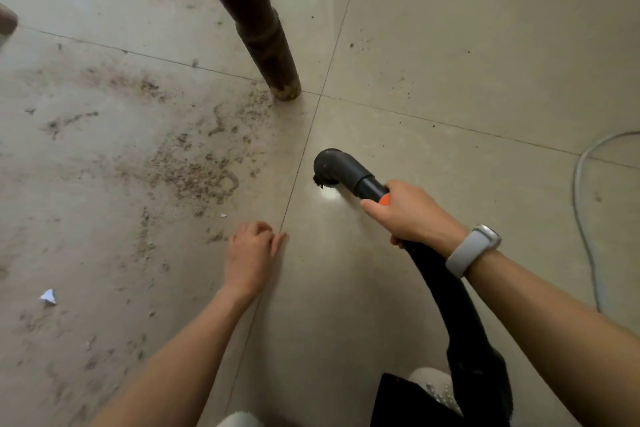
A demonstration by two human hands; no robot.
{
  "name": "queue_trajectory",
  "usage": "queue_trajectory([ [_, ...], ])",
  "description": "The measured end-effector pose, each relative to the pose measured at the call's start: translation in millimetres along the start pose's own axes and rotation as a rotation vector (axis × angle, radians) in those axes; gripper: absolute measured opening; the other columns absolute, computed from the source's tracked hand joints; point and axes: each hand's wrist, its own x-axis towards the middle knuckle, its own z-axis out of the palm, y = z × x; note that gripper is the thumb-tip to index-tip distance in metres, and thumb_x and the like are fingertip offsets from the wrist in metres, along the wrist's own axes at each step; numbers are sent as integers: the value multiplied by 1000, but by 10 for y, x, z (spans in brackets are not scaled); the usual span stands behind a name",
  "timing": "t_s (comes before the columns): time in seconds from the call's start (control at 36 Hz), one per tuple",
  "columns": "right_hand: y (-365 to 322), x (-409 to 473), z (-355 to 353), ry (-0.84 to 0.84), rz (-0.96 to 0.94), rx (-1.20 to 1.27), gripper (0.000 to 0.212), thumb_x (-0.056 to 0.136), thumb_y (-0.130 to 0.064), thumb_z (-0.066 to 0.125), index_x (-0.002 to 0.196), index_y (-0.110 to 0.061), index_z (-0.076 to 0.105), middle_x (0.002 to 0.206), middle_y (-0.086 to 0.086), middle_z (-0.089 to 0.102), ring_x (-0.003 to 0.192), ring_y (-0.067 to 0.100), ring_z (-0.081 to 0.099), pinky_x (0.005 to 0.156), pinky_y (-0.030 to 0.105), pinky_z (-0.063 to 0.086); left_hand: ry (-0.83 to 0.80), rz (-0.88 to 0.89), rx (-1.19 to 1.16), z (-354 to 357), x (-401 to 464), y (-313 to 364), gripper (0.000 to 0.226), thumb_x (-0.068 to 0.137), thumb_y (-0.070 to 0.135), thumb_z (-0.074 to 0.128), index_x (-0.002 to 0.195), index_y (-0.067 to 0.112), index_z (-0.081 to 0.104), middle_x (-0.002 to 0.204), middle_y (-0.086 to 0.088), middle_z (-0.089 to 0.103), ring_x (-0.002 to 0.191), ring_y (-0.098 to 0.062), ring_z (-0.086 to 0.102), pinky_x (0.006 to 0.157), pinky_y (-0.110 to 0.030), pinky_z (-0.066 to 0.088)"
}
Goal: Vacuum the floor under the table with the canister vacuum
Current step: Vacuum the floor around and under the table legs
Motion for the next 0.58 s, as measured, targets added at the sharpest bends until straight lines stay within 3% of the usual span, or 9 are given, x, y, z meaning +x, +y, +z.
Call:
queue_trajectory([
  [0.14, -672, 294, 79, -18, -112, -142, 25, 93, -34, 49, 89, -10, 50, 65, 5, 59, 65, 26, 69, 62, 34, 56, -81, 48, 1, -349, 170, -284, 26, 95, 23, 56, 93, 4, 72, 100, -14, 63, 89, -33, 61, 78, -36, 49],
  [0.25, -1055, 376, 137, -56, -152, -122, 24, 92, -33, 51, 84, -10, 51, 64, 4, 58, 60, 23, 65, 63, 32, 55, -291, -150, -112, -673, 301, -252, 36, 101, 31, 43, 124, 9, 59, 121, -10, 59, 108, -25, 57, 88, -28, 42],
  [0.31, -1114, 344, 176, -87, -165, -73, 27, 91, -35, 55, 87, -8, 55, 67, 4, 59, 64, 24, 66, 64, 32, 54, -362, -328, -338, -811, 335, -179, 40, 102, 34, 38, 124, 7, 57, 119, -10, 63, 106, -23, 59, 91, -31, 45],
  [0.36, -1078, 275, 237, -123, -166, 46, 33, 88, -35, 60, 106, -8, 56, 79, 6, 62, 64, 24, 66, 60, 32, 55, -418, -560, -750, -918, 328, -59, 45, 102, 41, 35, 123, 7, 55, 107, -6, 65, 96, -19, 61, 91, -35, 48],
  [0.42, -971, 168, 314, -147, -136, 160, 49, 84, -35, 64, 122, -13, 43, 93, 6, 62, 64, 24, 67, 58, 35, 57, -478, -686, -1041, -963, 301, 71, 48, 100, 47, 33, 124, 10, 51, 103, -4, 67, 94, -16, 62, 87, -34, 49],
  [0.5, -782, -48, 432, -128, -155, 262, 61, 84, -28, 65, 133, -20, 29, 95, 5, 58, 60, 24, 65, 49, 30, 56, -545, -690, -1323, -953, 284, 296, 46, 97, 53, 36, 121, 16, 49, 101, -2, 69, 95, -16, 64, 87, -34, 49],
  [0.58, -631, -253, 503, -80, -204, 251, 61, 85, -26, 65, 134, -21, 28, 89, 1, 56, 56, 17, 62, 44, 22, 49, -539, -619, -1544, -945, 363, 531, 38, 96, 45, 45, 107, 13, 62, 103, -7, 70, 97, -20, 64, 92, -35, 49],
])
